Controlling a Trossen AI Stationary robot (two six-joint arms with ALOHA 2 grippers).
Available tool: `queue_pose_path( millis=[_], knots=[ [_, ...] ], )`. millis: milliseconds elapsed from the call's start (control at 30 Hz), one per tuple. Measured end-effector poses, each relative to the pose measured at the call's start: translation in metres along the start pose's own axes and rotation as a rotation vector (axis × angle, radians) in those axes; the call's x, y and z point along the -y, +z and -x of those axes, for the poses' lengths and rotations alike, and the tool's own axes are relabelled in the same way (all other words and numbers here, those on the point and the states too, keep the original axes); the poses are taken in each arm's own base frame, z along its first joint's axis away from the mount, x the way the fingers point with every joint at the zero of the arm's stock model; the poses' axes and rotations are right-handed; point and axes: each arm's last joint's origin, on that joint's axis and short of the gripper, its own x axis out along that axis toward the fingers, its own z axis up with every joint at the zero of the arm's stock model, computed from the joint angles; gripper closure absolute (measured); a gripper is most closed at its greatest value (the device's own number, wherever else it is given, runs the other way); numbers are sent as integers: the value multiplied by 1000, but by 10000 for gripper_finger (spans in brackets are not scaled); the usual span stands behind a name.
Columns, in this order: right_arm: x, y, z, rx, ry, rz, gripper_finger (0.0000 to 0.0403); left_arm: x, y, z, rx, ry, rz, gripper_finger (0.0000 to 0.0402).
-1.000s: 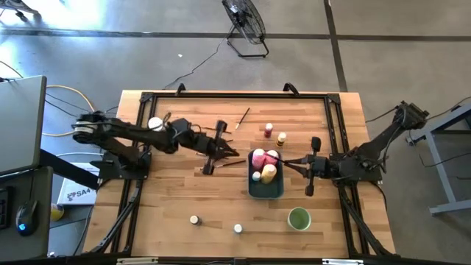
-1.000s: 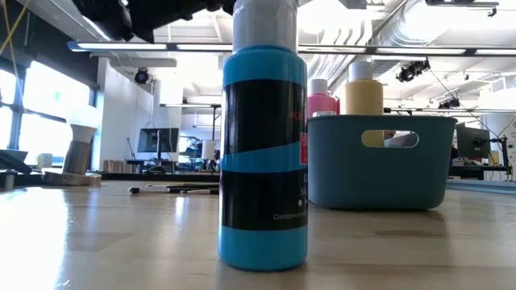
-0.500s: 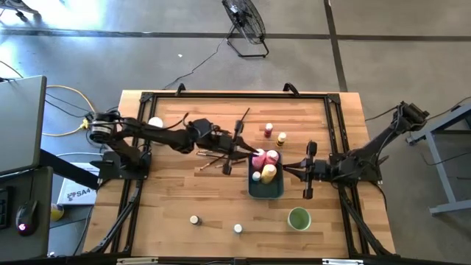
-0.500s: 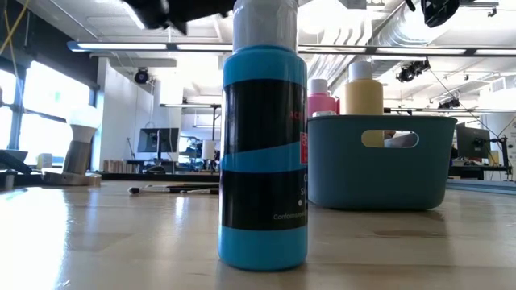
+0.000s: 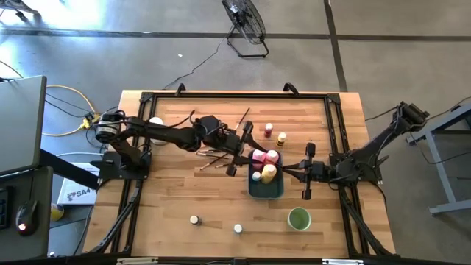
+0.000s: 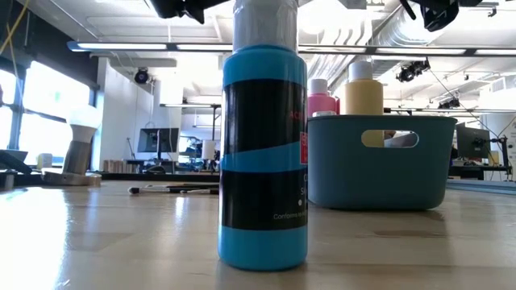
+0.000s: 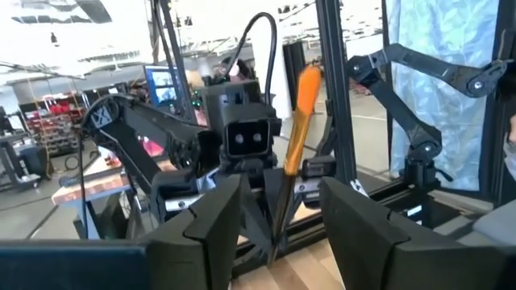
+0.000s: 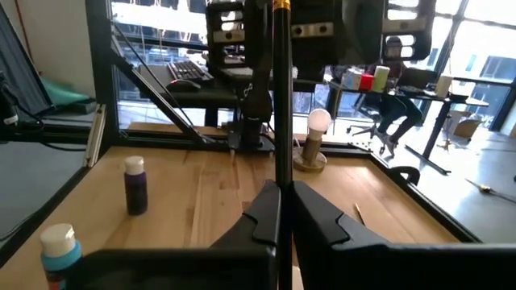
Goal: Pick & Place Paint Supplies
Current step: Put the black and gold paint brush into the green cup
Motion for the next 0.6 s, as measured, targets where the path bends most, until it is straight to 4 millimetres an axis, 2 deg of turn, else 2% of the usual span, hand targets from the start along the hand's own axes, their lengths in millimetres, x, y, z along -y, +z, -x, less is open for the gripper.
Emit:
queue_pose_path(
  millis=[300,600],
  knots=[
    [8,-3,-8,-19,6,-29,395,8,-10,-9,21,42,-16,234],
    [9,-5,-8,-39,4,-30,395,6,-8,-9,50,46,-12,234]
  ],
)
